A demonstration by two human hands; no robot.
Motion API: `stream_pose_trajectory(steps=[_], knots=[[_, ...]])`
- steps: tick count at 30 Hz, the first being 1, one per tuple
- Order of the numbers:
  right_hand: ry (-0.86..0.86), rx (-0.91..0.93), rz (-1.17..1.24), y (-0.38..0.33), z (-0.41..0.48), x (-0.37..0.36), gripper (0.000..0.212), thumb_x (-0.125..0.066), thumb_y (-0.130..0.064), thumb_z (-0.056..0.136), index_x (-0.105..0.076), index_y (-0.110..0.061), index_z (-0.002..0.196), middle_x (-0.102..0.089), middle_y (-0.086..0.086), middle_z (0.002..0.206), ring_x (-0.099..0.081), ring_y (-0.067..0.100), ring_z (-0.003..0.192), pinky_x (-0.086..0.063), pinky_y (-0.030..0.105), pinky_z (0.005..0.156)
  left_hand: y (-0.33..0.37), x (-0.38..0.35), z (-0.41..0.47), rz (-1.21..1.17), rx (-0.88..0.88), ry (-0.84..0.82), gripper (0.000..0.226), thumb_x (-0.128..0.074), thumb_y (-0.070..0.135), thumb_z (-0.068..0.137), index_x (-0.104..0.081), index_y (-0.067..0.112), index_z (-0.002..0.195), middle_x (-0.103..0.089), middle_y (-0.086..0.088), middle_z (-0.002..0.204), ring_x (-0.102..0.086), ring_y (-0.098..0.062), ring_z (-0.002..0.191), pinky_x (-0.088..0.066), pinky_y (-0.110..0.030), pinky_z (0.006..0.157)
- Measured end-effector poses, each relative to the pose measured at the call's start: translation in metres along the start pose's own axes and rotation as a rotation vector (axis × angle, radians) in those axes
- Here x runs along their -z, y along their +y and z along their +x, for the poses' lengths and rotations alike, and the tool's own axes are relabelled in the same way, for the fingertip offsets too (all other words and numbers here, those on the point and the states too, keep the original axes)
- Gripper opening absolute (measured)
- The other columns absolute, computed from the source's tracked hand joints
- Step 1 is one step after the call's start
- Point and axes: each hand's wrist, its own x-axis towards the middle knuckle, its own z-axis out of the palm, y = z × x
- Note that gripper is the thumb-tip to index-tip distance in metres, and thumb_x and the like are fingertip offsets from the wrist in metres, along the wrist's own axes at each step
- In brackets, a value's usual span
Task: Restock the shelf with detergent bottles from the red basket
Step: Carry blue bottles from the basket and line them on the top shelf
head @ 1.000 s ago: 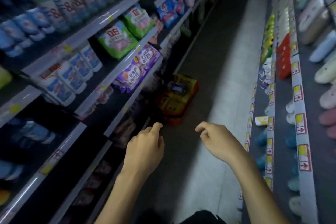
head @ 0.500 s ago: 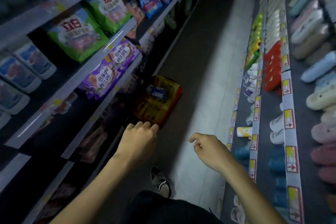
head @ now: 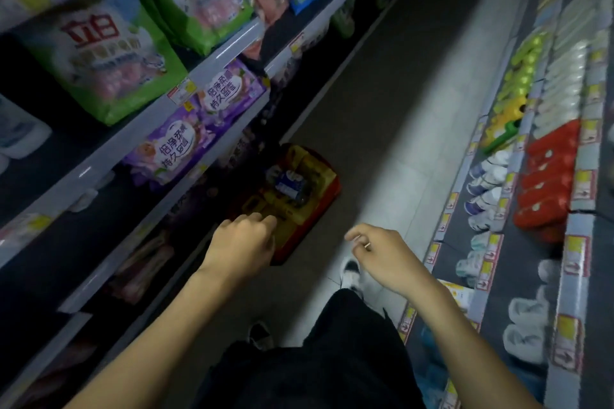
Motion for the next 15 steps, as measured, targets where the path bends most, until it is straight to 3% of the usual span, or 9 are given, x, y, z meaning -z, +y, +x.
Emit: stream_pose_trajectory(steps=[4,9,12,15], knots=[[-0.141,0.066,-0.047,0.012,0.094,0.027,0.027,-0.046,-0.016,0.100,-0.063,-0.023,0.120,-0.066,-0.011,0.100,-0.064,0.005,0.088,-0.054,0.025,0.079,-0.007,-0.011,0.062,-0.063,0.168,-0.104,0.020,-0.043,0.031,0.099,-0.055,0.021,0.110,-0.057,0.000,0.101,-0.061,-0.026,0.094,-0.048,-0.037,0.073],[-0.295,0.090,-0.075,0.037,0.219,0.055,0.027,-0.046,-0.015,0.100,-0.064,-0.026,0.117,-0.067,-0.013,0.096,-0.064,0.001,0.075,-0.046,0.009,0.056,-0.020,-0.047,0.140,-0.360,0.451,-0.264,0.019,-0.048,0.029,0.097,-0.060,0.022,0.111,-0.064,-0.001,0.102,-0.064,-0.025,0.093,-0.053,-0.037,0.074],[-0.402,0.110,-0.117,0.059,0.290,0.055,0.026,-0.046,-0.015,0.100,-0.062,-0.023,0.119,-0.067,-0.009,0.101,-0.059,0.002,0.069,-0.039,0.008,0.050,-0.033,-0.077,0.189,-0.527,0.599,-0.298,0.020,-0.051,0.026,0.097,-0.063,0.022,0.112,-0.070,-0.005,0.098,-0.066,-0.022,0.084,-0.055,-0.038,0.076],[-0.453,0.124,-0.146,0.077,0.356,0.038,0.027,-0.050,-0.015,0.099,-0.061,-0.022,0.123,-0.067,-0.002,0.115,-0.062,0.011,0.094,-0.040,0.015,0.065,-0.046,-0.112,0.231,-0.707,0.697,-0.294,0.022,-0.051,0.029,0.096,-0.062,0.020,0.113,-0.066,-0.005,0.102,-0.063,-0.021,0.089,-0.050,-0.030,0.077]])
